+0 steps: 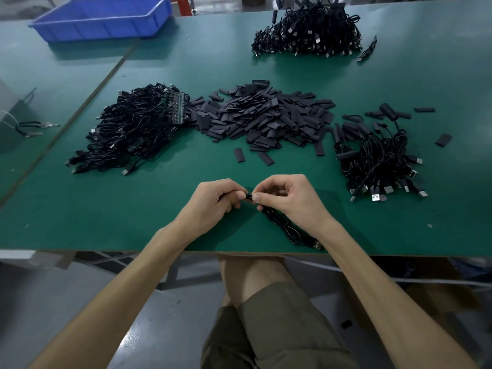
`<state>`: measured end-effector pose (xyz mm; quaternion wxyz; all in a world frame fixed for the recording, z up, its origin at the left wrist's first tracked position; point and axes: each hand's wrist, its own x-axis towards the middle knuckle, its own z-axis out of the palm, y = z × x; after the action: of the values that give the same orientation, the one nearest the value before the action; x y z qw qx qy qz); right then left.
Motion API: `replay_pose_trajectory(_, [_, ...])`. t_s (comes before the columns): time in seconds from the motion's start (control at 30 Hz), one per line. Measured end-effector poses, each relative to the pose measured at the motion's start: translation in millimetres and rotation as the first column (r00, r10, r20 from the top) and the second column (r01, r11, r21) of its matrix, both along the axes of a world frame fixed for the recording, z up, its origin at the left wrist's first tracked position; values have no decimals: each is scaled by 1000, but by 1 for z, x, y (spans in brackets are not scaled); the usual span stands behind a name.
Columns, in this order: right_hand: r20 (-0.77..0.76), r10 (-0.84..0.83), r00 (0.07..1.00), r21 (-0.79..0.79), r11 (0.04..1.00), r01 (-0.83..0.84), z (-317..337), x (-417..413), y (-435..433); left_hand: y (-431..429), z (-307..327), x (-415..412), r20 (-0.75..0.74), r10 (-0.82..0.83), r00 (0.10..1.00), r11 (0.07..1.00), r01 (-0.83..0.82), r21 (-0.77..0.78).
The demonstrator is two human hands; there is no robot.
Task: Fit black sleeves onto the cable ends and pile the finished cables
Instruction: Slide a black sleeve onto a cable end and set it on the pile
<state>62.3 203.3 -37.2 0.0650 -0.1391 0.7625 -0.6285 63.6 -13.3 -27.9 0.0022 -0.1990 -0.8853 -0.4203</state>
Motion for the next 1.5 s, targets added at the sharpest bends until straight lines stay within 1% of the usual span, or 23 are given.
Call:
replay_pose_trajectory(0.13, [-1,2,1000,-14,1000,-2,1,-1,0,-1,0,-2,6,-21,1000,999,21,31])
replay_pose_trajectory(0.33, [-3,4,1000,-4,1000,-4,2,-2,-1,-2,0,-4,-10,-50,999,998,50,27])
replay_pose_trajectory(1.1, [-5,-15,1000,6,1000,15,0,-4,-2,-3,-2,-8,-12,-31,999,998,32,48])
replay_pose_trajectory(1.4, [-21,1,1000,23,1000,-1,-1,-3,-2,-4,-7,-8,-12,-48,999,997,48,57])
replay_pose_trajectory(1.5, [-17,6,1000,19,1000,-5,-2,-4,-1,-5,-10,-10,-5,-56,998,995,56,86])
